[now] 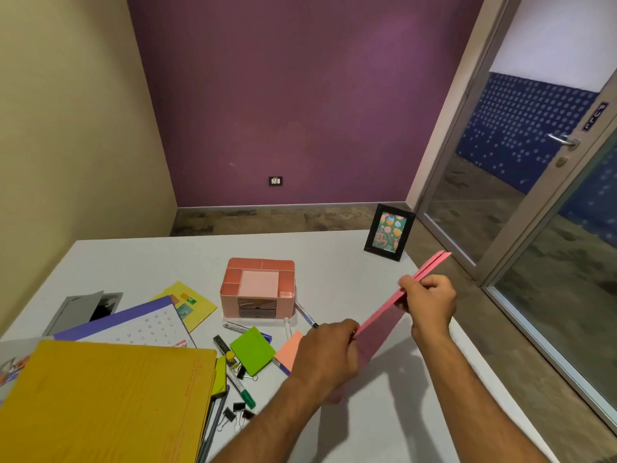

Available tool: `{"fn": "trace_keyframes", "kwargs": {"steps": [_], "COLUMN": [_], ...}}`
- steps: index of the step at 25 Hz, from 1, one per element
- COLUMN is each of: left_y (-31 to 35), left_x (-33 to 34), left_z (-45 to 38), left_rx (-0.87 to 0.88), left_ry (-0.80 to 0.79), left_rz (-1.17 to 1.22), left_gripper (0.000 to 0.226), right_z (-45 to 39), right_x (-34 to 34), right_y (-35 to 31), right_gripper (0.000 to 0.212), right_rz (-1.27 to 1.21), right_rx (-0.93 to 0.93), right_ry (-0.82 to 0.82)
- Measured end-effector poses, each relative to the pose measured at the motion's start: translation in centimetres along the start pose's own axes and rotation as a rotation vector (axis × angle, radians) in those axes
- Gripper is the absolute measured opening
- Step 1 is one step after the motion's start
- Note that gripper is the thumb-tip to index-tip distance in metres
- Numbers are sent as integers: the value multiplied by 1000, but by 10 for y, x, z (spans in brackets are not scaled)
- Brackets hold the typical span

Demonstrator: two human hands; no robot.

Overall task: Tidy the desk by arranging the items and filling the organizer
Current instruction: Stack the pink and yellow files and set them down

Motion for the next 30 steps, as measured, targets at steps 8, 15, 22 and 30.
{"fn": "trace_keyframes", "kwargs": {"steps": [8,15,22,30], "left_y": [-92,-177,-220,-332], "left_x": [-22,-19,-18,-76], "left_z": [-2,15,30,80], "left_rx": [-382,-602,-674,-912], "left_ry": [164,117,65,388], "left_rz": [624,957,985,455], "left_gripper": [20,22,18,20], "right_z": [17,59,82,87], "right_x": [28,69,99,99], "right_y": [13,82,92,107], "right_gripper": [54,41,32,29], "right_rz": [113,-132,-200,-157], "right_rx": [-55,334,365,362], "right_ry": [-124,-520,-619,-595]}}
Point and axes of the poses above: each hand's wrist, its own z-axis away from the middle knuckle, its own x-axis out of the palm, y = z × x, the point moved 10 cm from there along -z, towards the middle knuckle, and after that the axes turned 12 degrees about -x, right-handed, at the moved point
